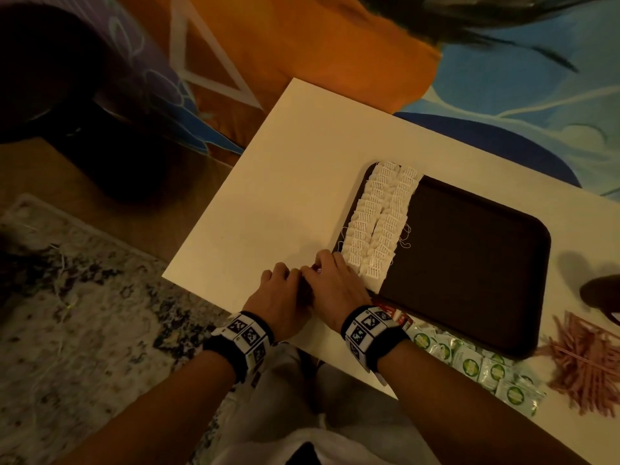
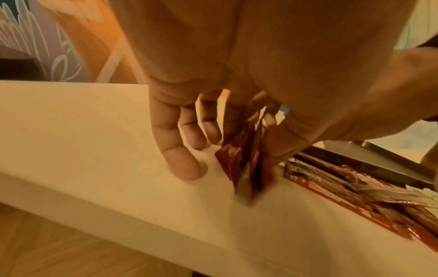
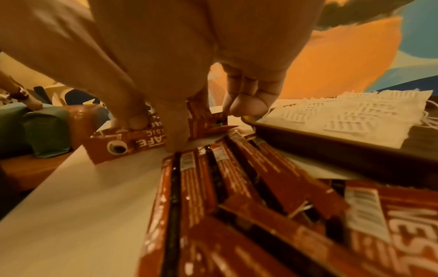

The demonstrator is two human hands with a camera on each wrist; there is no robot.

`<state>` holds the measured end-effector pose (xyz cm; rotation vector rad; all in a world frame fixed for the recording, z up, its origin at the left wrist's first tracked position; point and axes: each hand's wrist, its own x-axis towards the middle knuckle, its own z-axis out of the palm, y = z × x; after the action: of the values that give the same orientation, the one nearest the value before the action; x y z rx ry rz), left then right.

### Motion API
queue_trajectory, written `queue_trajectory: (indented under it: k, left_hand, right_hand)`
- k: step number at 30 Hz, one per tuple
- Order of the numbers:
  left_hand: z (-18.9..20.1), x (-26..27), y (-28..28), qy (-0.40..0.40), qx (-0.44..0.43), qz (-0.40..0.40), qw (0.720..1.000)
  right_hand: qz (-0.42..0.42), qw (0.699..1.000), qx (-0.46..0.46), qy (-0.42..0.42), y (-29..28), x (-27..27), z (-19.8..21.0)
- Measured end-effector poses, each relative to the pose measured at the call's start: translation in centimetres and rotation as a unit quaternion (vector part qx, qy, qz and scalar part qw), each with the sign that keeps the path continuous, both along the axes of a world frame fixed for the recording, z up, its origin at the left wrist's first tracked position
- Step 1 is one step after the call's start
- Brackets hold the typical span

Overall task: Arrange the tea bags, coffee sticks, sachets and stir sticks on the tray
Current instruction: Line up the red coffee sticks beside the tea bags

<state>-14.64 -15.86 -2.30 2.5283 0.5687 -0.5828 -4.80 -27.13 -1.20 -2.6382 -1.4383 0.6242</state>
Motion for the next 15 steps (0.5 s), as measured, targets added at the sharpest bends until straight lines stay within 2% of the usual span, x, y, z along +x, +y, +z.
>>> queue_trajectory:
  k: [15]
  left_hand:
    - [-1.1,1.7,0.1,0.034,0.028,-0.015,0.999]
  right_hand:
    - [-0.037,0.997,0.053,0.053,1.1,1.6,0.3]
